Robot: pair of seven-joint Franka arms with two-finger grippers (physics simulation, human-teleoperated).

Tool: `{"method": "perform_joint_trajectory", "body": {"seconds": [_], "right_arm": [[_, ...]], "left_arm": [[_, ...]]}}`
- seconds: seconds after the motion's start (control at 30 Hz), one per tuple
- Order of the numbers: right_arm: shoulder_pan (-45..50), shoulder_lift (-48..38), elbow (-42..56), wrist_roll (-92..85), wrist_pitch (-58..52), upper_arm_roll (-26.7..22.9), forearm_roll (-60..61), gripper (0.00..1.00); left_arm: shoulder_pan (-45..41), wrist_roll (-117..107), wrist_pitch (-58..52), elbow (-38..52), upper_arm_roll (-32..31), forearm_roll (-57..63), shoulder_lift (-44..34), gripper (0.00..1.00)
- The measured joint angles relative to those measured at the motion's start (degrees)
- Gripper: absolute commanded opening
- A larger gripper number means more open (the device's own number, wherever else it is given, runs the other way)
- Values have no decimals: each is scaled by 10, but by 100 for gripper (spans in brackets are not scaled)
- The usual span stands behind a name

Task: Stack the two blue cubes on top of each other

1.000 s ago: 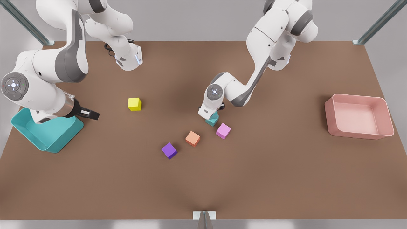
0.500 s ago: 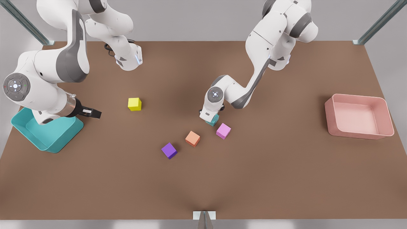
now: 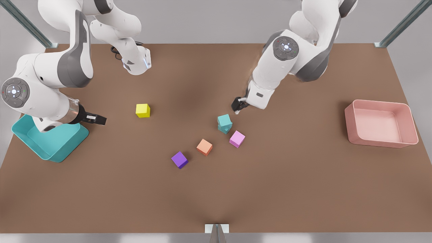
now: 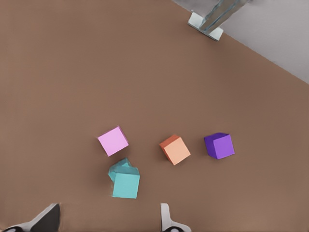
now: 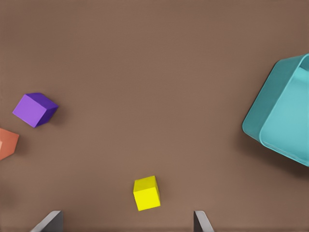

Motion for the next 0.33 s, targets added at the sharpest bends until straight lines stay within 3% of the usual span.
{"method": "perform_joint_trajectory", "body": {"seconds": [0.13,0.33], "right_arm": [[0,0,2,-2,0,0,1,100],[0,0,3,-4,-1,-1,0,100]], "left_arm": [[120,80,-150,36,7,25,-16,100],[145,191,-215,6,51,44,-10,100]]}}
